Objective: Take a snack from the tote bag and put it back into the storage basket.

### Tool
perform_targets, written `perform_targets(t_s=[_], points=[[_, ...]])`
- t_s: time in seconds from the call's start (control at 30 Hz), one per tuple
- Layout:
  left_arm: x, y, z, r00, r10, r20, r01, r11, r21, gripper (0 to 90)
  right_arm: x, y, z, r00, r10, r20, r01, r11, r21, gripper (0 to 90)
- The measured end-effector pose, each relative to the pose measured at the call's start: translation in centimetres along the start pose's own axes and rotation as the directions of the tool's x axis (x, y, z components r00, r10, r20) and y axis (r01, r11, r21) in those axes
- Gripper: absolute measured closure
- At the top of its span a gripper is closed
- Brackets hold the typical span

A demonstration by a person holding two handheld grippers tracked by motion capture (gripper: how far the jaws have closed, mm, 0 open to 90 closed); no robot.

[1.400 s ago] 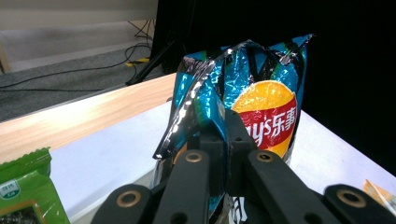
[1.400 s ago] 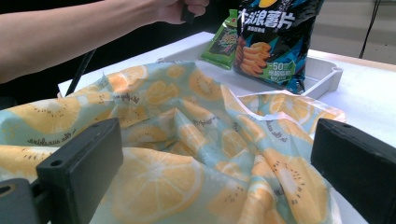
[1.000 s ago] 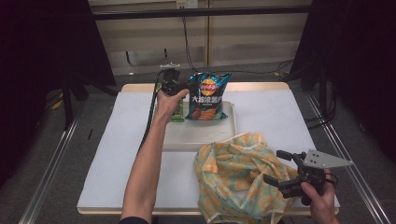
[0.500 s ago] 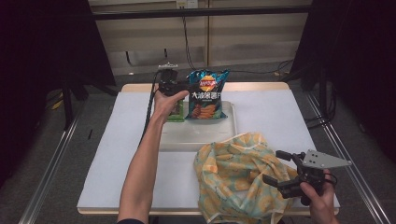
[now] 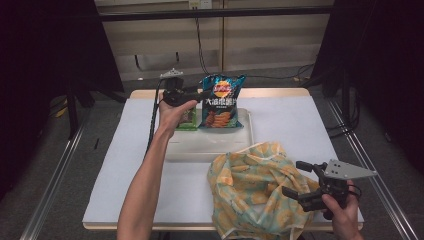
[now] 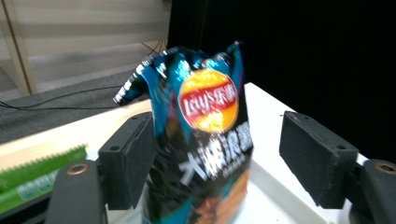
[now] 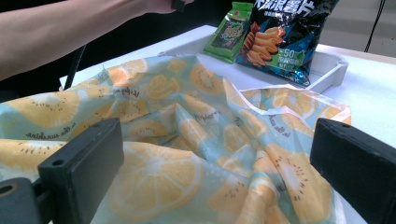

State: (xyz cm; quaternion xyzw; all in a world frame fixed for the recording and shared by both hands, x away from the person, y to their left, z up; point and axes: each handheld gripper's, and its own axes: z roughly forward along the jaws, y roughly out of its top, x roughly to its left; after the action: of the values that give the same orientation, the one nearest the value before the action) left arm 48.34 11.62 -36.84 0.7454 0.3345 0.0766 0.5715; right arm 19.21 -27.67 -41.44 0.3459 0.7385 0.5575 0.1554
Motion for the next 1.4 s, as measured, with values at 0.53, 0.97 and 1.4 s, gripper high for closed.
perform_targets(t_s=[0.53, 0.97, 1.4], points=[[-5.0, -3.3, -2.7, 0.9863, 0.104, 0.128, -0.111, 0.9927, 0.047, 37.6, -0.2, 0.4, 0.3, 0.9998, 0.011, 0.019, -0.012, 0.999, 0.032, 13.2], [-10.2, -6.4, -5.3, 0.9634, 0.137, 0.231, -0.155, 0.9858, 0.064, 44.4, 1.5, 1.8, 0.6, 0.9988, -0.013, -0.048, 0.015, 0.999, 0.046, 43.1], [-17.7, -10.0, -4.3, 0.8842, 0.170, 0.435, -0.251, 0.9583, 0.136, 49.6, 2.7, -0.2, 1.3, 0.9965, -0.011, -0.083, 0.024, 0.987, 0.156, 68.2]])
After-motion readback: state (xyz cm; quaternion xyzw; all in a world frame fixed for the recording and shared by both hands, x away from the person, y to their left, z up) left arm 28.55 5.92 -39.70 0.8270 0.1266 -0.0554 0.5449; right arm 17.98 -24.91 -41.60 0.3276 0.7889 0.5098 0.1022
